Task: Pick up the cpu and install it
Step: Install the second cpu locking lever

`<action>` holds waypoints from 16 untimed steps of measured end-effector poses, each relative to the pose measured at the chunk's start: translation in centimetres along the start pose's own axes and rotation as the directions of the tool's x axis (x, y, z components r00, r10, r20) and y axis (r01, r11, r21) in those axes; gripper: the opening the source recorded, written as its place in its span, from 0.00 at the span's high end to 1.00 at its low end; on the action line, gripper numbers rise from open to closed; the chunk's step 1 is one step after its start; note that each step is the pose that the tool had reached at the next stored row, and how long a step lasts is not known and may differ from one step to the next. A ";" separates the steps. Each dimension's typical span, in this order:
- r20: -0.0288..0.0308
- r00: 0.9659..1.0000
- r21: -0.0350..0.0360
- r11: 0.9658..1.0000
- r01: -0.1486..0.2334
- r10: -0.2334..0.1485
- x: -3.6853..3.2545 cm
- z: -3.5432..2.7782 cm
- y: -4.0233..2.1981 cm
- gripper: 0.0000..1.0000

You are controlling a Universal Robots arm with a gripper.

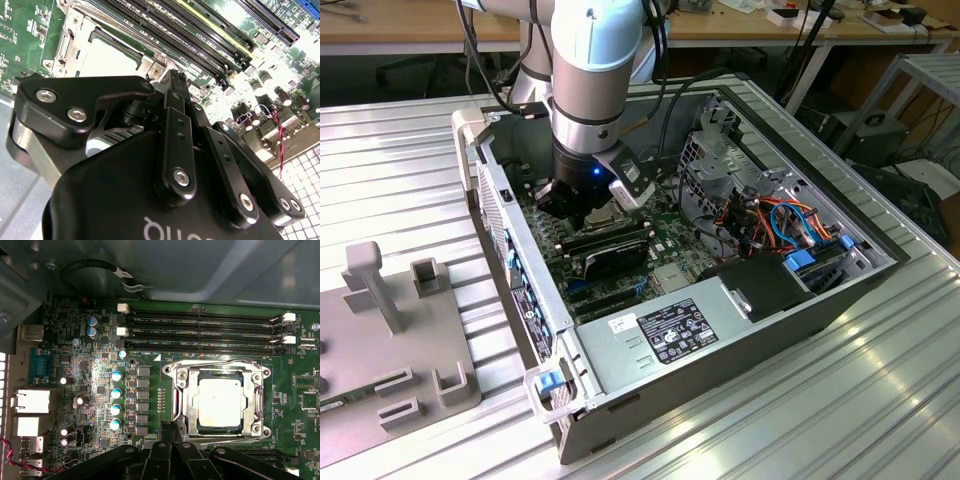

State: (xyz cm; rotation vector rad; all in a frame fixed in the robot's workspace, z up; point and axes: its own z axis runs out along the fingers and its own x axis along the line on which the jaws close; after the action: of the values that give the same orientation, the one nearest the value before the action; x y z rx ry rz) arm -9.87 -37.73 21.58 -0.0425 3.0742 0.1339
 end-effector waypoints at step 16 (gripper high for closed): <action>0.000 1.000 0.001 1.000 -0.002 0.002 -1.65 -0.26 -0.02 0.89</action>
State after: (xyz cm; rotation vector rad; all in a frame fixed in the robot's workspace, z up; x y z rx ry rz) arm -8.23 -37.74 21.94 -0.0391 3.0742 0.1320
